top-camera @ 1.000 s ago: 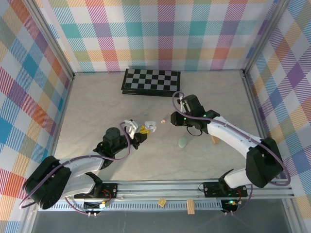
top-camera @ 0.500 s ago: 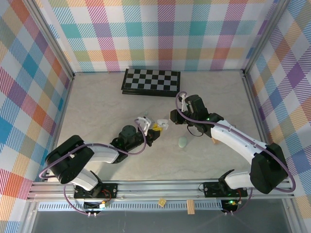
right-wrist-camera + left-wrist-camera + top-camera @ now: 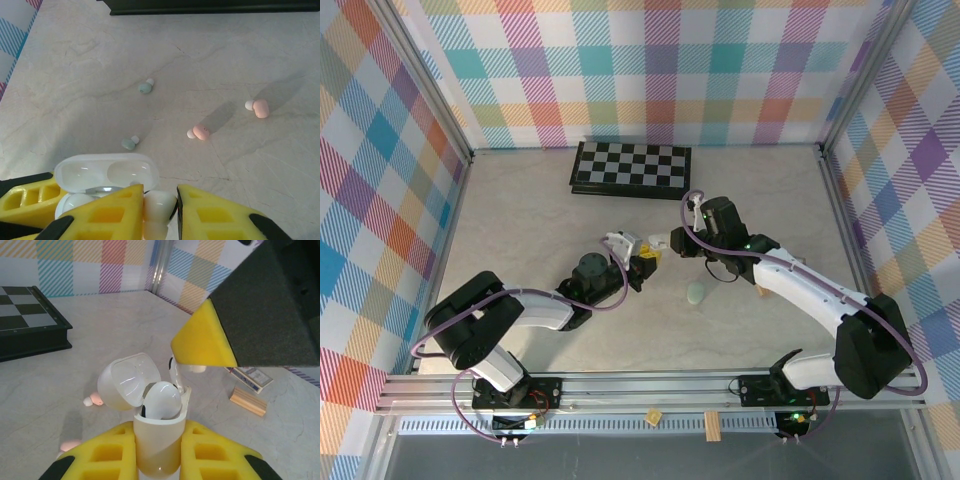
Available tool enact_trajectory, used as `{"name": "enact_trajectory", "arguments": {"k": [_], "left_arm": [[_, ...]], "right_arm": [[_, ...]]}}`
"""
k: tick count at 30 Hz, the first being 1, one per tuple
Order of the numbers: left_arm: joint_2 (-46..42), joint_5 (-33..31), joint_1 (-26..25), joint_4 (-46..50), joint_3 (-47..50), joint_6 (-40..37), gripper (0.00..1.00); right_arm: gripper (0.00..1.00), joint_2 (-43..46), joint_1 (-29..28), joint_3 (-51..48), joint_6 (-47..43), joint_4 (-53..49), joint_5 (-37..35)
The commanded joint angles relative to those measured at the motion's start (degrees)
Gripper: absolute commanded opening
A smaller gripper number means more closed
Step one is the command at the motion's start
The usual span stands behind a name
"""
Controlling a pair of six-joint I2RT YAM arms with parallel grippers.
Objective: Insert wireless bluetooth earbuds into charging case
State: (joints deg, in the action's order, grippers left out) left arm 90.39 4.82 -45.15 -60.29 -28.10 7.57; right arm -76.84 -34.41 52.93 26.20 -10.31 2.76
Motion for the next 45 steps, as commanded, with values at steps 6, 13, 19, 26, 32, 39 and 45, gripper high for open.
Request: {"name": "enact_trajectory", "arguments": {"k": [6,13,19,26,32,39,45], "left_arm": [[0.28,-0.12,-0.55,-3.28,-2.04,0.95,0.0],[1.0,0.07,-0.69,-2.6,-2.4,0.64,0.0],[1.57,-0.6,-1.01,-1.18,-3.16,0.86,0.0],[1.89,-0.51,-1.18,-0.53,-3.63,0.77,0.0],[2.23,-0.77,-1.22,-0.48,-3.63,1.04,0.0],[2.55,-0.46,-1.18,-0.95,-3.67,1.21,0.0],[2.52,-0.07,-1.26,-1.38,-3.76,1.27,0.0]], "right_arm": [[0.22,-1.12,0.28,-0.54,-0.6,0.67,1.15],[0.22,-2.38,0.22,1.35,0.6,-0.75,3.26],[0.29,-2.4,0.24,1.45,3.13,-0.9,6.27],[0.34,-0.45,0.22,1.29,2.55,-2.45,5.14],[0.41,0.85,0.23,1.57,2.5,-3.48,5.67],[0.4,1.69,0.22,1.04,2.8,-3.49,6.7],[0.38,1.15,0.22,0.6,3.79,-1.56,9.2]]}}
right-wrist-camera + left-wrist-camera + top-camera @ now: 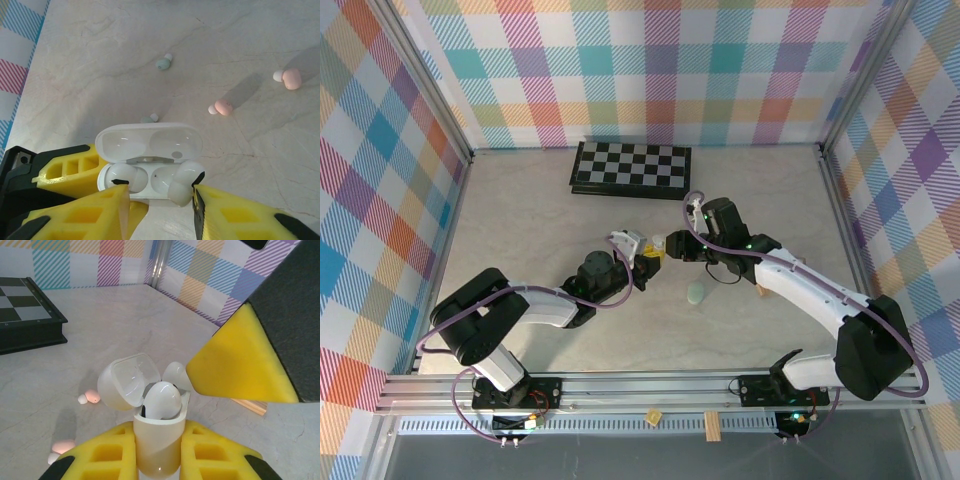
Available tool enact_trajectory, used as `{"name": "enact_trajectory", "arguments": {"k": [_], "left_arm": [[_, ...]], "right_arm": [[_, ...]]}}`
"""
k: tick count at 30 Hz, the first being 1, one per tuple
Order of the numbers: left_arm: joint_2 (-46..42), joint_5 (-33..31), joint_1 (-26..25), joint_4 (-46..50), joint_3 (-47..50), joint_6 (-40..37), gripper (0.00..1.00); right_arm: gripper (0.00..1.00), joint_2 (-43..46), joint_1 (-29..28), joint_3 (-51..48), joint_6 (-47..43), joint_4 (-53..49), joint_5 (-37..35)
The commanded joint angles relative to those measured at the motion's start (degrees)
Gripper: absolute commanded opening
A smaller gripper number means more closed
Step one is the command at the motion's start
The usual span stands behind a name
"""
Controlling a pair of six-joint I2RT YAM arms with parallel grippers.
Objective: Insert wireless bluetooth earbuds into charging case
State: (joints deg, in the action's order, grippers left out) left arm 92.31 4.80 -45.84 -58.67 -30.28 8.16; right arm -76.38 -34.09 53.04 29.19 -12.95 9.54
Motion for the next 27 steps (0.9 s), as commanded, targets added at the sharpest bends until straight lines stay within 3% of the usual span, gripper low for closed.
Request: {"name": "enact_trajectory", "arguments": {"k": [1,11,19,27], "left_arm": [[0.5,0.02,-0.56,-3.15,-1.49,0.69,0.0],[1.09,0.94,-0.65,-8.56,-0.05,0.8,0.0],[2.75,0.86,-0.64,-14.48,1.81,-0.14,0.0],[2.13,6.46,-0.3,-18.23,4.36,-12.25,0.0]], "right_arm": [[0.38,0.71,-0.1,0.49,0.78,1.4,2.79],[0.38,-1.07,-0.08,1.11,2.09,5.55,6.19],[0.41,3.78,0.93,-1.08,3.29,8.78,7.09],[0.55,8.55,2.64,-0.41,4.15,6.05,-1.35]]}}
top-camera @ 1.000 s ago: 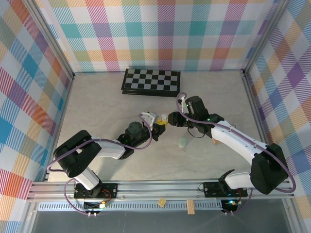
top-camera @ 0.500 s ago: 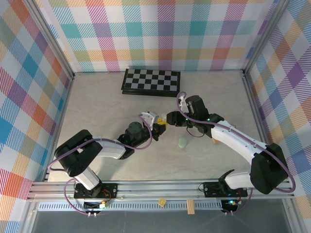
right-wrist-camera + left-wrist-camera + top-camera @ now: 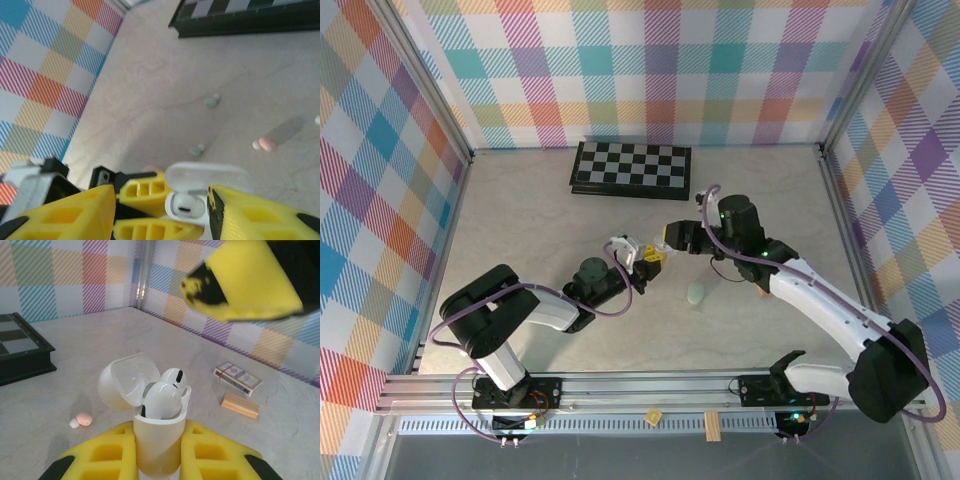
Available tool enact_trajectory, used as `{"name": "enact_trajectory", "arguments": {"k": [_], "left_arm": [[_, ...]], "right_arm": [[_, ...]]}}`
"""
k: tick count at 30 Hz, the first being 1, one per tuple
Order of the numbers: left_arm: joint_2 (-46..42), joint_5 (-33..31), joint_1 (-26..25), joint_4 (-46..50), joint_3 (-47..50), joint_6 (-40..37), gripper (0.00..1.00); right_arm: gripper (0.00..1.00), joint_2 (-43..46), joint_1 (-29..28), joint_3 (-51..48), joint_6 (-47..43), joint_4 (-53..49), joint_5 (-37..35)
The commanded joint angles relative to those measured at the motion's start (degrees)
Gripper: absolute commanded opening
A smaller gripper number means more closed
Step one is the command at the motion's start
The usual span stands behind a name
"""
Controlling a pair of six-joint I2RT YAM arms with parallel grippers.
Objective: Insert wireless bluetooth earbuds into charging case
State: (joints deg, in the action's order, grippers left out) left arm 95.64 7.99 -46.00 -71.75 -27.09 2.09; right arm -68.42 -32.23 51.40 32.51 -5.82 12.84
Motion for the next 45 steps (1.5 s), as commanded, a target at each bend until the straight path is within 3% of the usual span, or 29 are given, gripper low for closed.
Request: {"name": "enact_trajectory", "arguments": {"k": [1,7,14,22,32,38,41,45], "left_arm": [[-1.69,3.65,-0.15,-5.07,1.46,-7.16,0.0],[-3.28,5.63,-0.18,-5.07,2.43,-11.75,0.0],[-3.7,5.69,-0.15,-5.02,2.66,-12.46,0.0],[-4.4,3.81,-0.14,-4.85,3.16,-12.55,0.0],[-4.48,2.2,-0.23,-4.72,3.01,-11.67,0.0],[-5.82,5.2,-0.14,-2.71,3.58,-14.12,0.0],[-8.17,8.09,-0.05,0.84,4.06,-16.64,0.0],[-13.78,13.34,0.18,11.96,3.22,-20.97,0.0]], "right_arm": [[0.57,-0.1,1.1,2.81,0.74,-4.13,-6.34],[0.64,-7.44,1.64,12.8,-2.25,-17.86,-9.25],[0.73,-18.39,1.64,23.71,-8.26,-30.76,-3.64],[0.83,-23.07,1.64,29.0,-19.54,-40.63,-2.12],[0.87,-16.86,1.64,24.51,-28.17,-40.68,2.09],[0.87,-10.15,1.55,20.79,-35.05,-36.37,2.59],[0.9,-5.21,0.42,17.43,-47.05,-33.88,6.48],[0.9,3.61,-5.75,10.53,-68.22,-32.12,5.03]]}}
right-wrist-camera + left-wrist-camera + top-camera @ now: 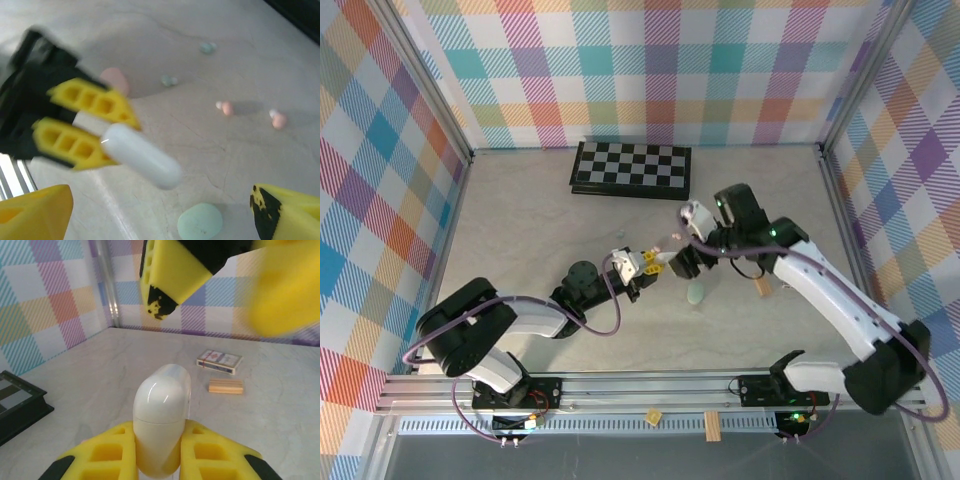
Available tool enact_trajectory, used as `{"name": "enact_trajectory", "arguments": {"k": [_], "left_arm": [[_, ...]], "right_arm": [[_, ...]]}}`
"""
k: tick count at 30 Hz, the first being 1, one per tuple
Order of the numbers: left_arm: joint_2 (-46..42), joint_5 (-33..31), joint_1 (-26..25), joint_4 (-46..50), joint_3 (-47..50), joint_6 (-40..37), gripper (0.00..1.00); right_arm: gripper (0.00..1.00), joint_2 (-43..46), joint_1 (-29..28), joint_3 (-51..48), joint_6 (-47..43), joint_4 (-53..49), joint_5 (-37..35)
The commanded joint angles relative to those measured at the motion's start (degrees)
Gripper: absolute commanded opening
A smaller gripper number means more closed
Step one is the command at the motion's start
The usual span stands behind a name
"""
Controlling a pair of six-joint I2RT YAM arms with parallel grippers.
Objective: Insert wireless bluetooth earbuds into charging case
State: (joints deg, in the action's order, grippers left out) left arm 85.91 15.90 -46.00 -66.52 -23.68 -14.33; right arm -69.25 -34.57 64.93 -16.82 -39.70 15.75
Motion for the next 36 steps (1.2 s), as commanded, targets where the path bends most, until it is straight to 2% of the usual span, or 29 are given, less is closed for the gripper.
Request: {"name": "enact_trajectory", "arguments": {"k": [1,6,12,16,23,29,32,36], "left_arm": [[-5.27,6.37,0.17,9.66,-0.75,-5.55,0.0],[-10.81,11.86,0.16,21.38,-3.07,-8.86,0.0],[-14.08,14.5,0.2,27.12,-4.31,-9.32,0.0],[-15.27,14.91,0.16,29.09,-4.86,-9.76,0.0],[-15.55,14.56,0.17,29.34,-4.97,-9.23,0.0],[-16.1,14.08,0.21,28.78,-4.54,-9.19,0.0],[-16.51,13.43,0.18,28.67,-4.19,-9.17,0.0],[-17.7,11.4,0.18,26.56,-2.62,-8.7,0.33]], "right_arm": [[0.88,5.26,-3.7,-3.38,-21.66,1.12,2.73],[0.82,6.81,-5.08,-2.71,-28.93,-2.38,0.73],[0.72,3.52,-6.17,-1.65,-29.24,-3.89,-0.07],[0.57,0.8,-6.98,-1.19,-28.8,-3.71,0.66],[0.53,-3.1,-7.36,-1.99,-28.71,-2.34,1.74],[0.33,-4.17,-7.36,-2.3,-28.62,-1.55,1.65],[0.29,-3.66,-7.27,-2.82,-28.16,-0.77,1.26],[0.27,-1.81,-5.56,-4.97,-26.15,3.14,2.67]]}}
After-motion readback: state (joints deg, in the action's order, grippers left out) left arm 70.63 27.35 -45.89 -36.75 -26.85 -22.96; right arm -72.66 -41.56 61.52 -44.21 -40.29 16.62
